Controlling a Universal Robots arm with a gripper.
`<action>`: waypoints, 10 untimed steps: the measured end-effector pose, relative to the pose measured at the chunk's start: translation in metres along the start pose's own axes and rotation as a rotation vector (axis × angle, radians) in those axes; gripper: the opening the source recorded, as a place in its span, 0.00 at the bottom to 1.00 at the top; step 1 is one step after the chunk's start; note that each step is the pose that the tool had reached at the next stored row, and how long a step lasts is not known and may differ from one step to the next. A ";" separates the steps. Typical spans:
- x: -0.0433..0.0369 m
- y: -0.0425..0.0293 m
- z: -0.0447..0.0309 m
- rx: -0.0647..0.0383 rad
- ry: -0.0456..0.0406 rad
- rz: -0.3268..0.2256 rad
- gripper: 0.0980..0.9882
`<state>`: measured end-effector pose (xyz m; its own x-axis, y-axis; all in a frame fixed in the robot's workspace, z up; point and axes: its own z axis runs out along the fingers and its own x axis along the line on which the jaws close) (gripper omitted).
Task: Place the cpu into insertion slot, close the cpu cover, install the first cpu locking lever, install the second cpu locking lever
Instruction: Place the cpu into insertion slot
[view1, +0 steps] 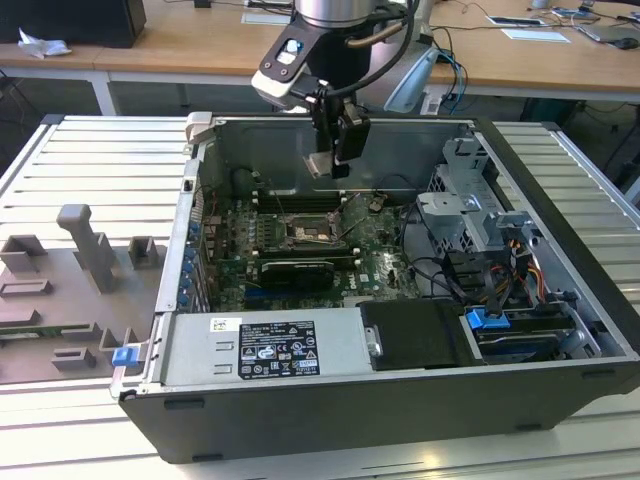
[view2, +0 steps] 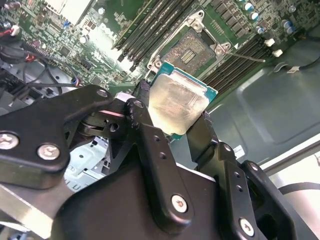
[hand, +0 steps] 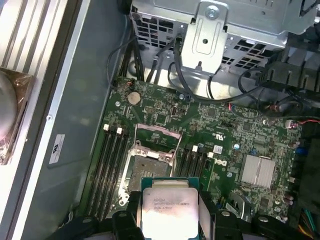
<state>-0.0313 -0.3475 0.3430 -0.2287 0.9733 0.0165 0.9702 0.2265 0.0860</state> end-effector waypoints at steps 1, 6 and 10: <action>0.0000 0.0000 0.0002 0.000 -0.0016 0.018 0.50; 0.0000 -0.0001 0.0007 -0.001 -0.0054 0.058 0.50; 0.0000 -0.0001 0.0017 -0.001 -0.0124 0.101 0.50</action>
<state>-0.0313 -0.3474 0.3413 -0.1286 0.9916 0.0128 0.9882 0.1271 0.0856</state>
